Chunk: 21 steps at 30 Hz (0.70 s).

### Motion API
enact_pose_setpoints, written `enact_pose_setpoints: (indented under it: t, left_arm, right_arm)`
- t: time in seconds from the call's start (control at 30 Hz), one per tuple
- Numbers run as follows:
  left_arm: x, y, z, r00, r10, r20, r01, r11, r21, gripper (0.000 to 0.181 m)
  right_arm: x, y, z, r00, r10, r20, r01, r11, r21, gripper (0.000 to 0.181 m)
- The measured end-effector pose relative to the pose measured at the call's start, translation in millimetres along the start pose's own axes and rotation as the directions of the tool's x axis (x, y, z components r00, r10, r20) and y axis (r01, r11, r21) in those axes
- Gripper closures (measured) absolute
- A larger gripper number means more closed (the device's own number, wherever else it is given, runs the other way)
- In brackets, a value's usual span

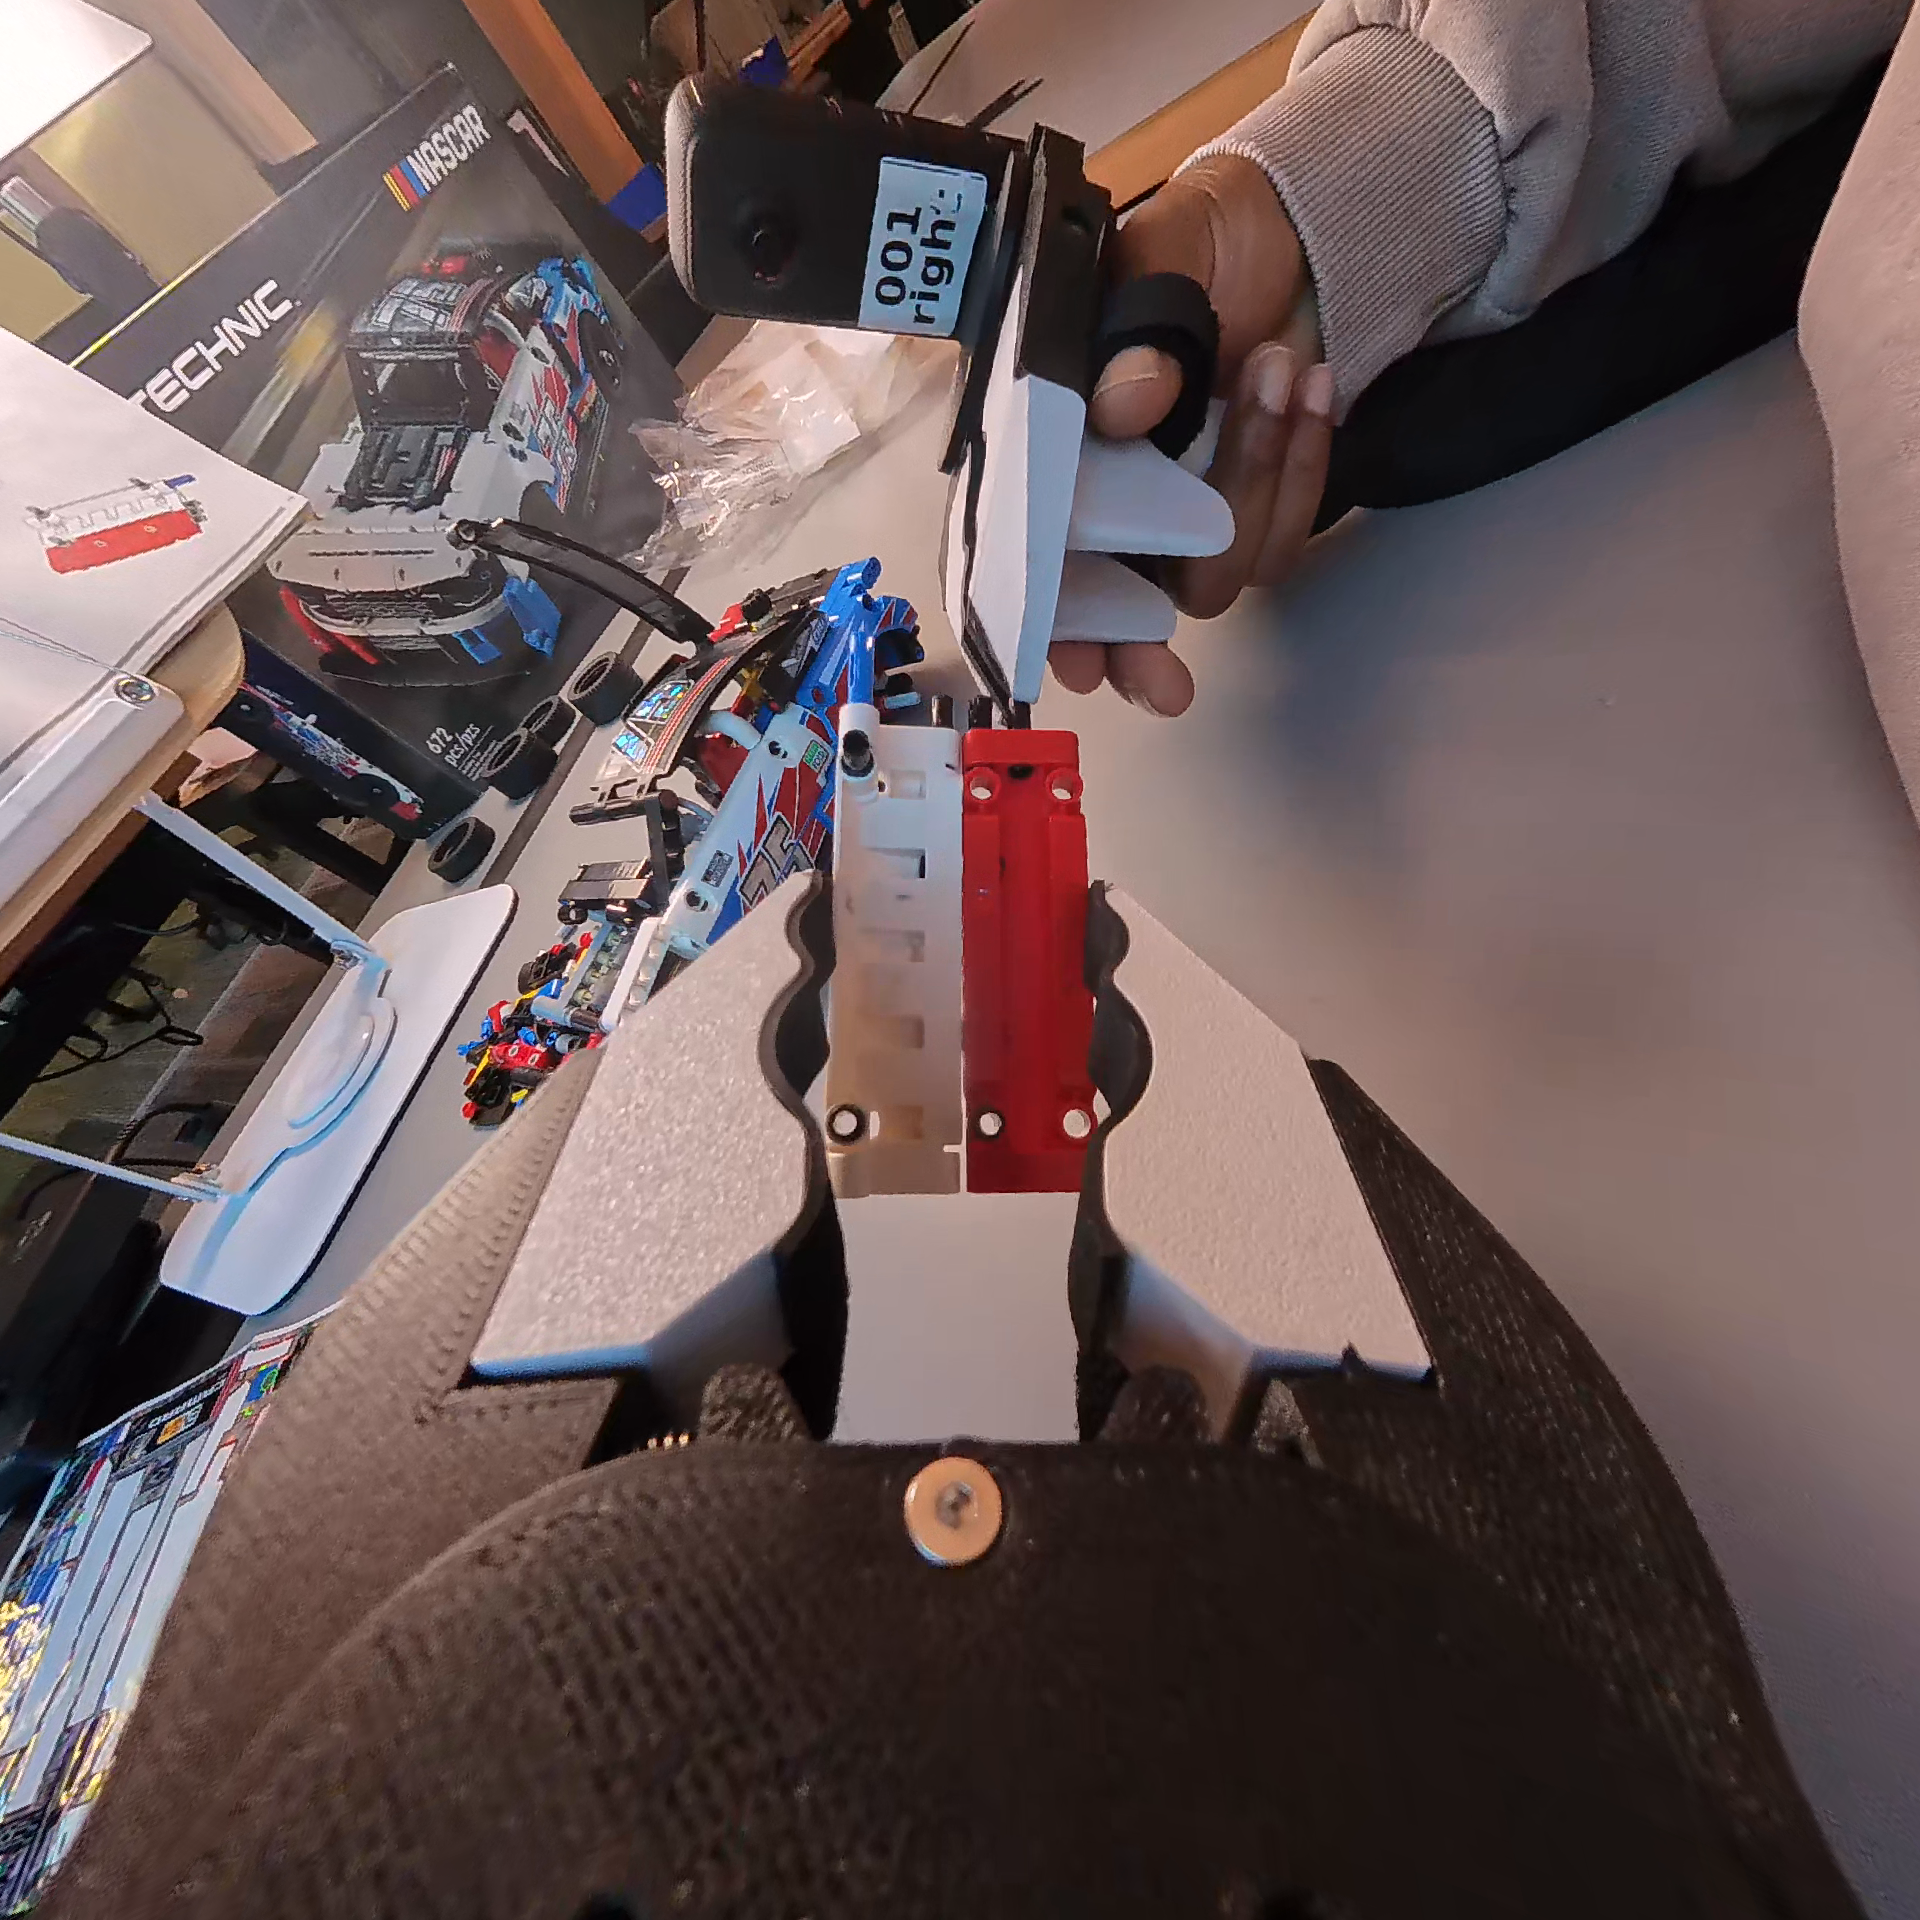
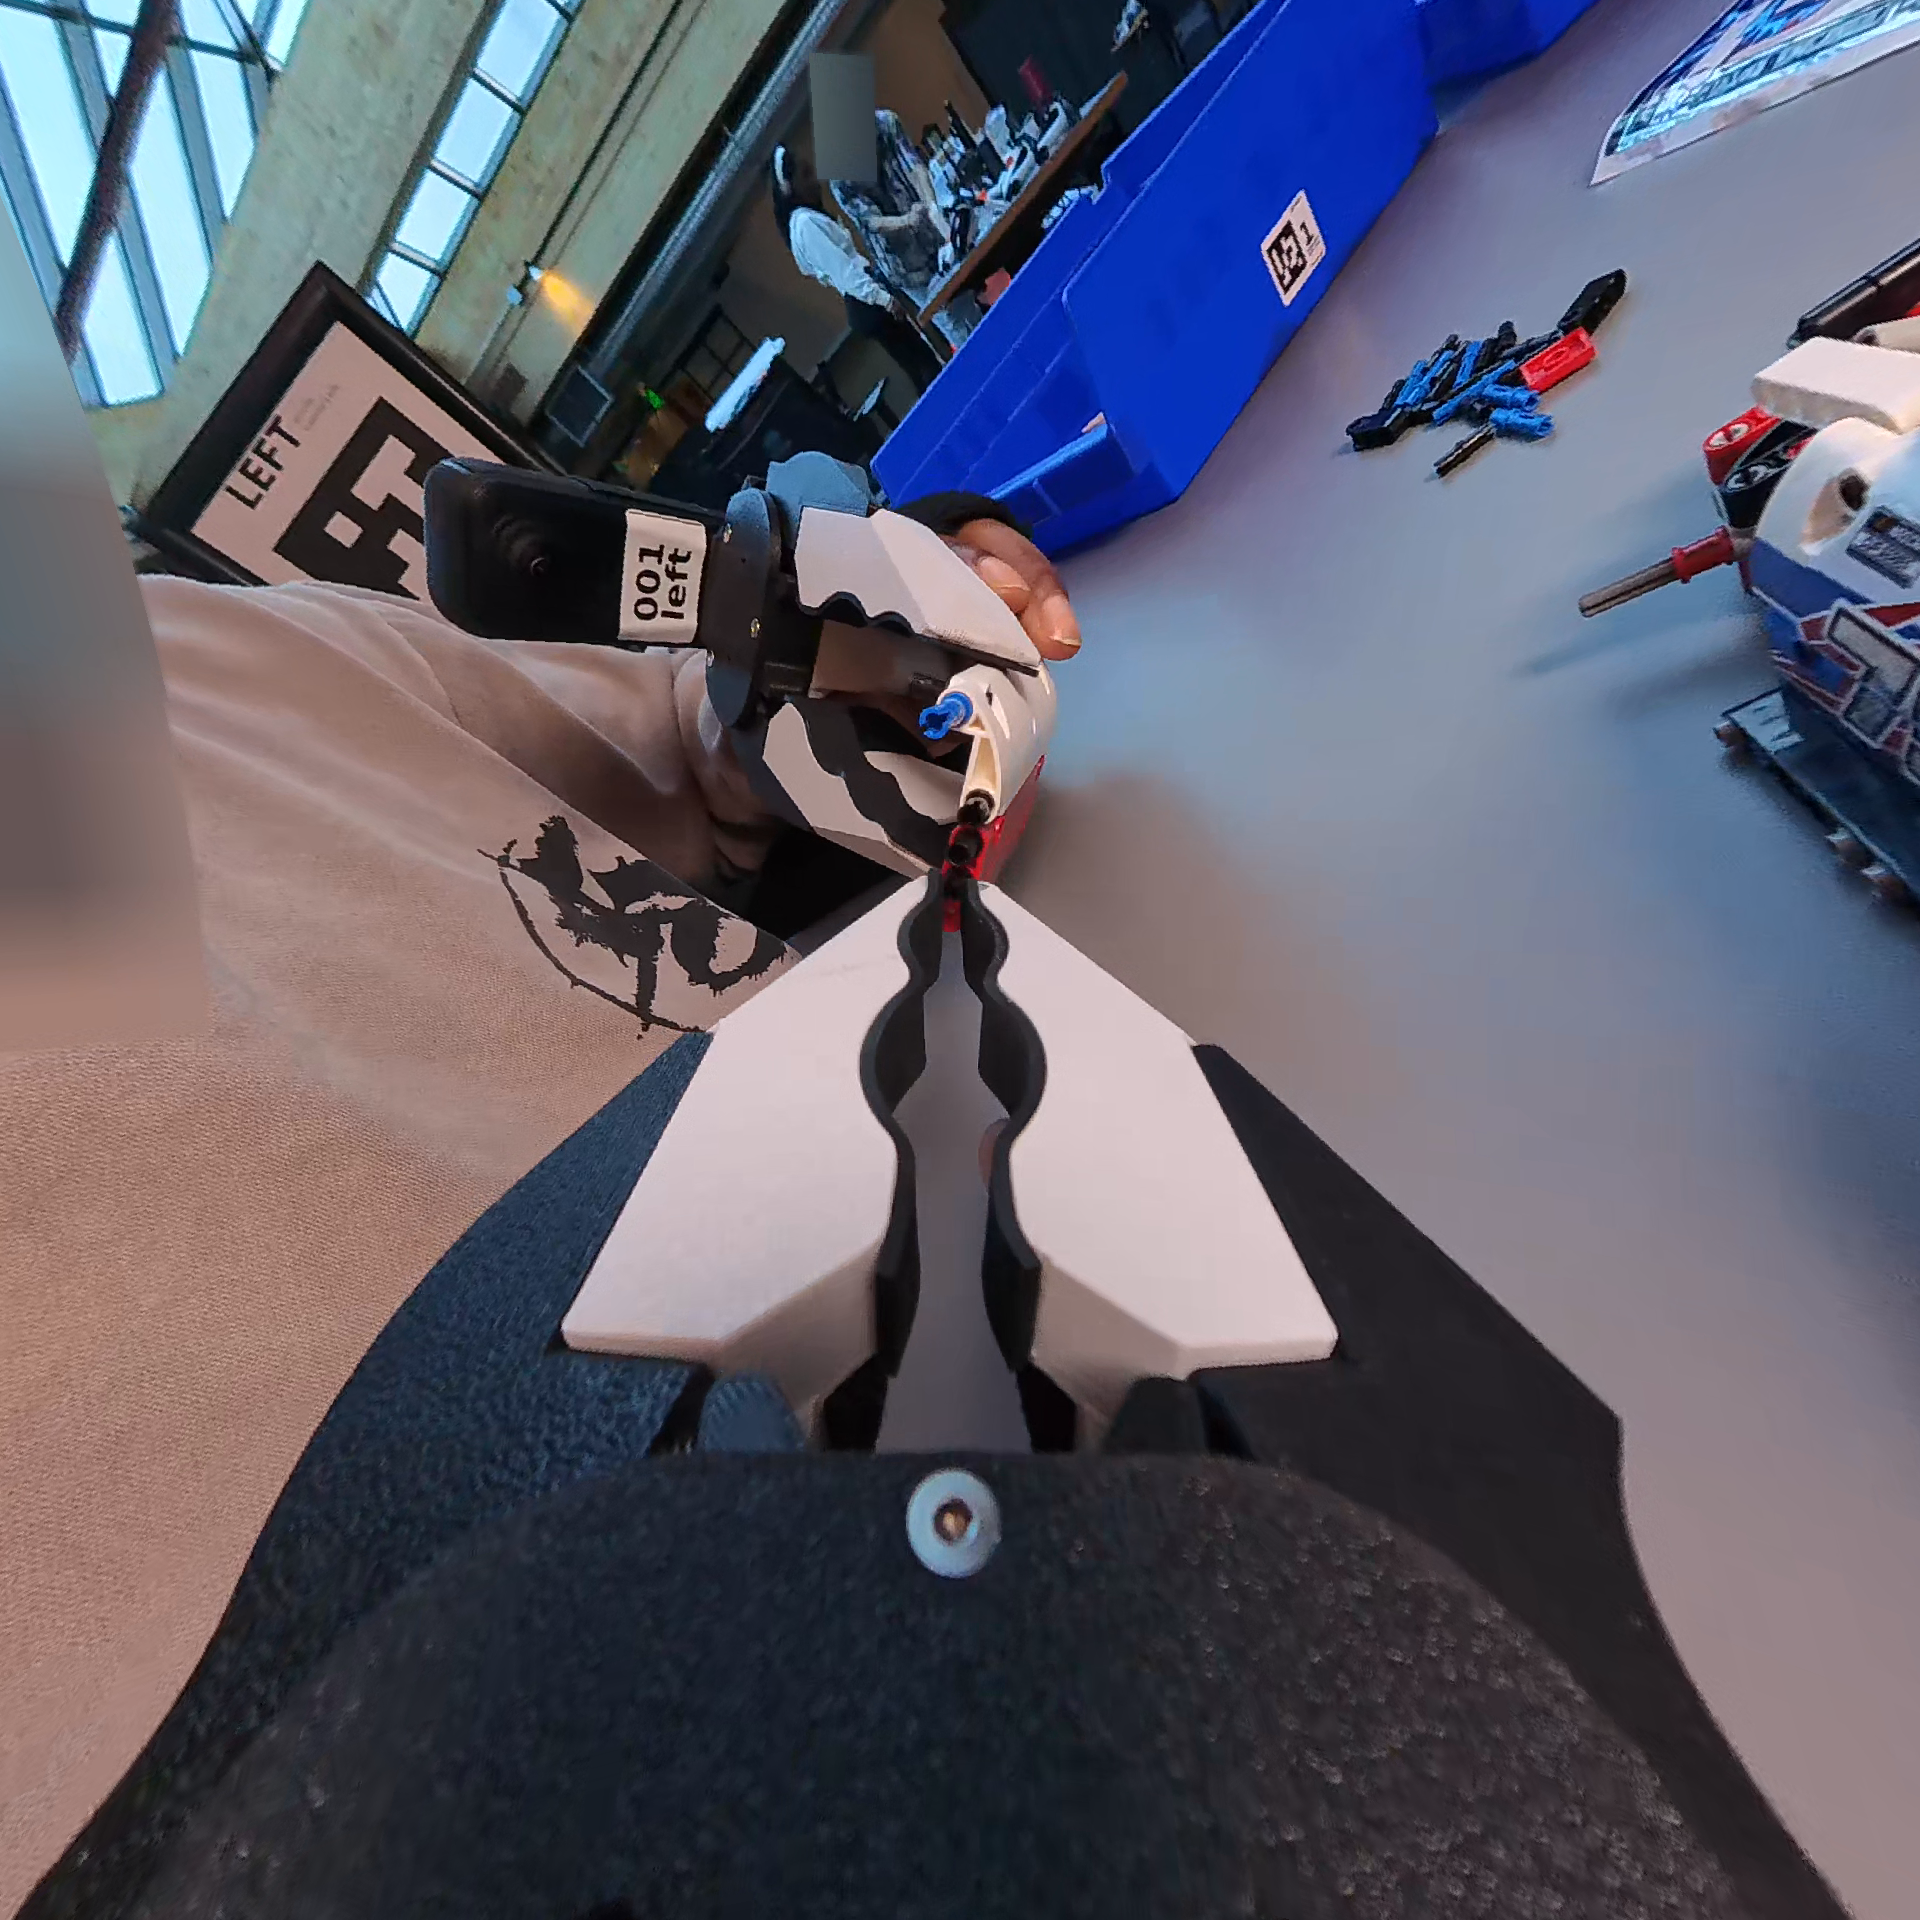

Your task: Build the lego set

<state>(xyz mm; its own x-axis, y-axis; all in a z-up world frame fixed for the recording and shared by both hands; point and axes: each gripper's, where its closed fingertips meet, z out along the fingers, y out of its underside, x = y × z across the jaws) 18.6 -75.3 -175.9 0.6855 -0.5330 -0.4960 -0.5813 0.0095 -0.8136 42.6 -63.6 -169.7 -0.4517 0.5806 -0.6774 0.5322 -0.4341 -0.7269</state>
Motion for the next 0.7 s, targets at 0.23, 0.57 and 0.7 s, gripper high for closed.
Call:
enact_pose_setpoints:
  t: [0.23, 0.57, 0.7]
  left_arm:
    - [-3, 6, 3, 1.000, -0.014, -0.001, 0.014, 1.000, -0.027, 0.134]
    - [-6, 6, 14, 0.998, -0.064, 0.010, 0.064, 0.996, -0.060, 0.133]
    - [-12, 11, 12, 0.968, -0.250, -0.008, 0.249, 0.967, -0.051, 0.120]
  right_arm:
    - [5, -2, 0, 0.999, -0.006, -0.035, 0.006, 1.000, 0.003, 0.181]
    - [16, 5, 16, 0.984, -0.047, -0.171, 0.037, 0.997, -0.061, 0.174]
    - [18, 0, 6, 0.983, 0.107, -0.147, -0.108, 0.994, 0.003, 0.177]
